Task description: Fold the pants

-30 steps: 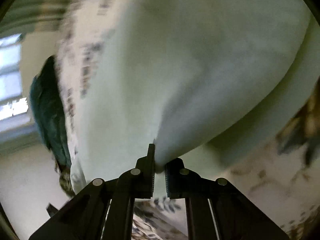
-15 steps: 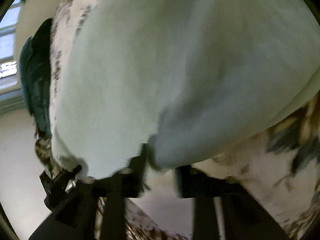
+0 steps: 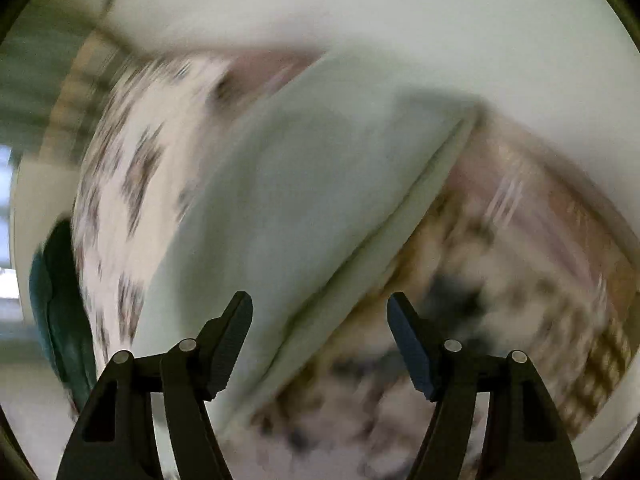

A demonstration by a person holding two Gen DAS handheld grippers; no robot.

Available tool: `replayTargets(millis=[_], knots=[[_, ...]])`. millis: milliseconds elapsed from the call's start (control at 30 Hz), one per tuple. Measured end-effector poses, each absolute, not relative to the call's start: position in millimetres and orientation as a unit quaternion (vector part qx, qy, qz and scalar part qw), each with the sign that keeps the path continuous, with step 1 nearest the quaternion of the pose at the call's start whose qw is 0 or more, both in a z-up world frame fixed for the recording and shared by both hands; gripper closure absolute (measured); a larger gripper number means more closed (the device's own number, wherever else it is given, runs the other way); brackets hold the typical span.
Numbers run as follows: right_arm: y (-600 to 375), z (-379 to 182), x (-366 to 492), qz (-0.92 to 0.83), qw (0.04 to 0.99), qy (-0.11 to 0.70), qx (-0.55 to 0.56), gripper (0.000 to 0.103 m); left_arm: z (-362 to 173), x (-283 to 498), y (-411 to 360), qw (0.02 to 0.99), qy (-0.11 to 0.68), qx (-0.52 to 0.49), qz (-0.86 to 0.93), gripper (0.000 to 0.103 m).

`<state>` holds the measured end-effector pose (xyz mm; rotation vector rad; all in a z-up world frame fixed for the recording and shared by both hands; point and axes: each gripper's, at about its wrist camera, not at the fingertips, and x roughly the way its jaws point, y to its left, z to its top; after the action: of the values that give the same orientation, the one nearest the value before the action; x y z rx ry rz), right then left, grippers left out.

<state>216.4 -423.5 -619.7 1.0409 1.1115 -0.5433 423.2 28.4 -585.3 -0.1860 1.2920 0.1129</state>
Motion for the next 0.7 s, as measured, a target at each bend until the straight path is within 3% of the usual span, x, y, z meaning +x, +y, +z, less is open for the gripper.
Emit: replayTargets(millis=[67,100,133,167,200,400,533,600,667,700], knots=[[-464,-646,219,-0.237,0.674,0.494,0.496,0.034,-599,426,-4,0.787,0.612,-0.072,0.042,0.008],[-477,-658,222,-0.228,0.666,0.491,0.514,0.043,-605,428,-19,0.785,0.616,-0.059,0.039,0.008],[-482,-668,227,-0.215,0.661,0.487,0.530,0.053,-608,428,-32,0.783,0.619,-0.051,0.036,0.008],[-486,-679,231,-0.195,0.656,0.481,0.548,0.088,-609,427,-36,0.783,0.620,-0.048,0.034,0.008],[-485,-683,233,-0.195,0.654,0.477,0.554,0.091,-611,427,-43,0.781,0.622,-0.038,0.033,0.008],[-473,-625,234,-0.239,0.721,0.456,0.464,0.093,-613,414,-51,0.778,0.627,-0.020,0.036,0.008],[-480,-656,221,-0.245,0.682,0.509,0.464,0.091,-625,410,-50,0.767,0.640,-0.013,0.045,0.008],[-481,-692,225,-0.221,0.633,0.568,0.477,0.072,-631,410,-51,0.761,0.646,-0.013,0.048,0.008],[-491,-690,216,-0.228,0.628,0.548,0.503,0.063,-633,410,-52,0.759,0.649,-0.013,0.048,0.008],[-496,-682,212,-0.233,0.632,0.533,0.513,0.052,-632,409,-53,0.761,0.647,-0.014,0.047,0.008]])
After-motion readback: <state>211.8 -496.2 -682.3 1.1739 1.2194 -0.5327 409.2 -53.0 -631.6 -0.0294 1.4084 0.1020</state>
